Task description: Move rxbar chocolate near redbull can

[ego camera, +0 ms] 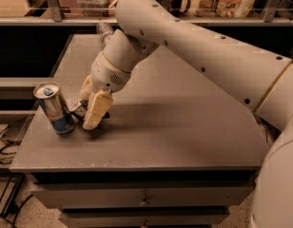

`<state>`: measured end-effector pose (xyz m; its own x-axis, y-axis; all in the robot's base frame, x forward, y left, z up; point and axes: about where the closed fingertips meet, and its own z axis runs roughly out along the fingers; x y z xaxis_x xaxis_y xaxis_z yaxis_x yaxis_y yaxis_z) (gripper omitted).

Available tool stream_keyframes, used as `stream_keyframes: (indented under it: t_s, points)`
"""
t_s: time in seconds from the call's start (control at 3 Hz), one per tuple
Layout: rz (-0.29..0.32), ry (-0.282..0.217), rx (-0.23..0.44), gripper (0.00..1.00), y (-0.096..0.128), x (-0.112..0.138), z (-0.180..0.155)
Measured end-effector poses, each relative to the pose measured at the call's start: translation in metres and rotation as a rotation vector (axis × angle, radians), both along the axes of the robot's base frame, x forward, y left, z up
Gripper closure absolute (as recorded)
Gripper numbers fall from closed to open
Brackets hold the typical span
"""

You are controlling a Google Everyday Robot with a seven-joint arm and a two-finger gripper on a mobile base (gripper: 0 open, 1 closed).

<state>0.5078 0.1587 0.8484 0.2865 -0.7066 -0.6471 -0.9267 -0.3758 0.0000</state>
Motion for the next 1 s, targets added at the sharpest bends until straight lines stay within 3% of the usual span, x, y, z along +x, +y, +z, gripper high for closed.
stream_keyframes:
  t_s: [0.33, 0.67, 1.0]
  points:
    - [0.001, 0.0, -0.003, 0.13, 0.0013, 0.0002, -0.0011]
    - [0.004, 0.0, -0.003, 0.0, 0.0025, -0.0007, -0.0016]
    - [0.004, 0.0, -0.003, 0.0, 0.0025, -0.0008, -0.0016]
